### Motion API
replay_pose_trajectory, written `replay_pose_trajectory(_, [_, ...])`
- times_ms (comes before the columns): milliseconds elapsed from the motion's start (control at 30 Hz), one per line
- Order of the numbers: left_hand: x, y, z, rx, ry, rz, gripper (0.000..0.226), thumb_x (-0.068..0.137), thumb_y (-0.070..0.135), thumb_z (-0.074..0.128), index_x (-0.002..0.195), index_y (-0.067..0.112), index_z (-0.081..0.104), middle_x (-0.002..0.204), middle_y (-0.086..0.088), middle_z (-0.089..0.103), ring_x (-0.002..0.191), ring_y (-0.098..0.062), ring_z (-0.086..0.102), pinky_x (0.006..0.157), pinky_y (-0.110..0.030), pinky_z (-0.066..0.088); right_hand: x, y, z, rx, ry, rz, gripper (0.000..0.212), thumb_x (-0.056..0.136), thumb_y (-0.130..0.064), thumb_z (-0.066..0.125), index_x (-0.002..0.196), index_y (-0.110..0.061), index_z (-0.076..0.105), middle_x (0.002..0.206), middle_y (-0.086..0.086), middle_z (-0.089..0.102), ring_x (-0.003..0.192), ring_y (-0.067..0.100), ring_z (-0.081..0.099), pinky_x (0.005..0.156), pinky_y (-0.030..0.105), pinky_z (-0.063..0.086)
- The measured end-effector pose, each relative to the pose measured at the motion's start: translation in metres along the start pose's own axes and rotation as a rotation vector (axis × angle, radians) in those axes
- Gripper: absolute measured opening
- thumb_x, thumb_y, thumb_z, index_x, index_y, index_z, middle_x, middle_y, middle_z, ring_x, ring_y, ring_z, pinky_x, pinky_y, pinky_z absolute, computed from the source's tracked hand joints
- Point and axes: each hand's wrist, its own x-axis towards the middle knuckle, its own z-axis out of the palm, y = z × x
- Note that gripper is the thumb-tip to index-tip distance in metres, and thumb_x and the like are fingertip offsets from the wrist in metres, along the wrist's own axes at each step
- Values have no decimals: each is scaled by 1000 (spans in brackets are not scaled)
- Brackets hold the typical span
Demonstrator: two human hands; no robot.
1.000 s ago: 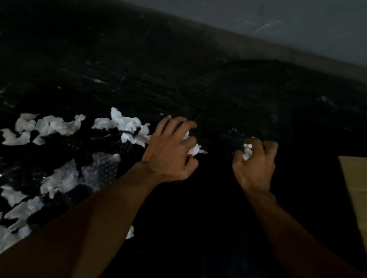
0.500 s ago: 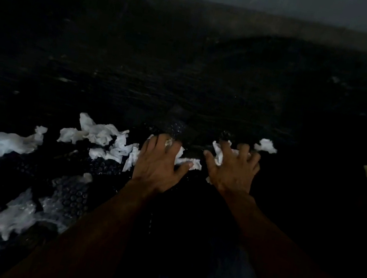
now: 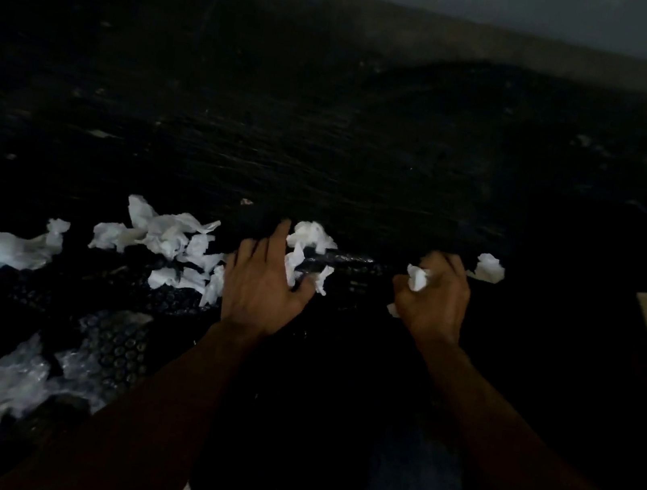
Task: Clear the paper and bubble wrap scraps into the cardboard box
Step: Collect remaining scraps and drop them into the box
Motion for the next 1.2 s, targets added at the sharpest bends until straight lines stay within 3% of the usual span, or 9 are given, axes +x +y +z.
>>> replay_pose_trajectory(167, [6,-5,-1,67,79,91,46,71,42,50,98,7,62,104,-17,49,97,-34,41,77,-45,42,0,-1,-23,66,136,-29,52,71,-5,73,115,-20,49,130,9,38,105,22,49,79,30,47])
replay_pose_trajectory(267, [7,-7,0,60,40,150,42,71,32,60,105,8,59,130,-17,42,117,-36,38,89,-48,41,11,10,-21,32,123,123,74,75,-10,72,132,-34,32,148,13,12,111,34,52,83,42,55])
replay_pose_trajectory(367, [8,-5,0,70,-24,192,44,74,33,51,110,8,56,130,-13,53,119,-33,47,90,-46,41,23,21,-18,24,61,349,85,75,-17,72,143,-27,21,146,18,25,117,37,50,93,46,50])
replay_pose_trajectory(467, [7,-4,0,50,-19,187,39,75,26,56,111,12,53,115,-10,61,108,-31,53,85,-44,41,28,19,-15,-74,-6,353,69,77,-21,72,137,-13,38,132,17,46,118,33,50,99,40,42])
replay_pose_trajectory(600, [6,0,-3,14,-53,176,71,74,16,65,135,21,30,117,-11,61,104,-33,53,85,-47,43,9,13,-5,-219,-25,138,48,77,-24,71,122,-14,56,121,17,54,108,33,52,92,39,41])
replay_pose_trajectory(800, [8,10,-19,-16,-211,173,84,86,20,57,147,39,2,122,-15,56,102,-34,58,88,-45,49,-13,9,-9,-187,-112,38,38,80,-25,70,117,-19,60,116,14,55,101,33,55,86,36,44])
replay_pose_trajectory(1000, [-1,19,-48,-110,-146,137,47,94,38,53,139,25,46,120,-18,60,105,-36,59,89,-42,48,-25,-1,-31,-20,-170,97,40,87,-29,66,126,-26,57,123,9,53,105,25,58,89,38,51])
replay_pose_trajectory(1133, [-1,36,-95,-148,-66,159,63,80,76,43,120,31,62,109,-3,69,99,-21,64,85,-37,50,-31,-24,-56,148,-114,72,41,85,-40,69,123,-24,62,120,8,58,106,23,59,88,33,50])
replay_pose_trajectory(1200, [-3,49,-125,-172,-2,178,54,77,74,50,109,33,66,101,5,71,95,-14,64,83,-32,49,-32,-37,-72,246,-64,12,43,81,-42,73,120,-24,64,116,7,61,105,21,60,88,31,50])
